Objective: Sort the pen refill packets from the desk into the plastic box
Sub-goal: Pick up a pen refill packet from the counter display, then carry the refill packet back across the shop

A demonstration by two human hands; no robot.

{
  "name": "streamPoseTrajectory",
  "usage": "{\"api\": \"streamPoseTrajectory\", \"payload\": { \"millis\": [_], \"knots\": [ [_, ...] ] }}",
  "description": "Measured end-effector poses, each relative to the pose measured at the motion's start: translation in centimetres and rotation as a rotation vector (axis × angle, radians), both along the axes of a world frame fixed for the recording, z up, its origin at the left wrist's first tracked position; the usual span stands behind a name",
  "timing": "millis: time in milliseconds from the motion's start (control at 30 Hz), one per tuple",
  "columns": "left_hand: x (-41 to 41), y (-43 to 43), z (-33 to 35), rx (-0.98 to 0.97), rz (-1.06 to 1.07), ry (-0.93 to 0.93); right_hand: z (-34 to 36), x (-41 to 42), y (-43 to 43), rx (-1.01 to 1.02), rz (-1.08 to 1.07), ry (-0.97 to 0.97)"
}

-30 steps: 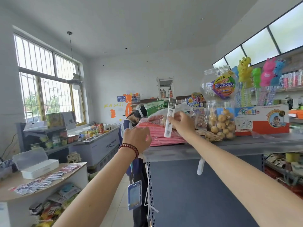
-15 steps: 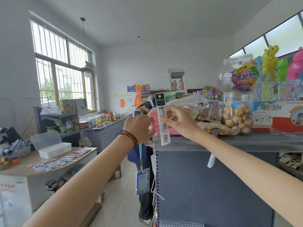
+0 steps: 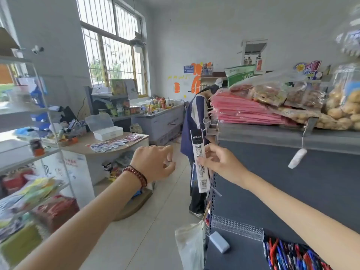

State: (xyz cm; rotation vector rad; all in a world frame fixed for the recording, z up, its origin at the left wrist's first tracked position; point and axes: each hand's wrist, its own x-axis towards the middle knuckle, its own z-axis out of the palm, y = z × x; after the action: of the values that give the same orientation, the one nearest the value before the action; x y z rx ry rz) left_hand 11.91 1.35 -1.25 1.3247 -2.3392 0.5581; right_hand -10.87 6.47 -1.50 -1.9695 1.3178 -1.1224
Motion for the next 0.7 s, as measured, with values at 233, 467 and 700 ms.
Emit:
{"api": "streamPoseTrajectory", "payload": {
  "millis": [233,467,700],
  "knots": [
    [6.6,4.4,-8.6,0.158,0.167,-0.05,-9.2,6.1,1.9,0.306,0.155,-0.09],
    [13.0,10.4,-15.0,0.275,0.354,0.079,-15.1,10.3,3.6,0.425,0.212,-0.179],
    [16.8,19.2,-25.2,0.701,0.563,0.217,-24.1,11.8,8.9,0.596,0.078,-0.239]
  ]
}}
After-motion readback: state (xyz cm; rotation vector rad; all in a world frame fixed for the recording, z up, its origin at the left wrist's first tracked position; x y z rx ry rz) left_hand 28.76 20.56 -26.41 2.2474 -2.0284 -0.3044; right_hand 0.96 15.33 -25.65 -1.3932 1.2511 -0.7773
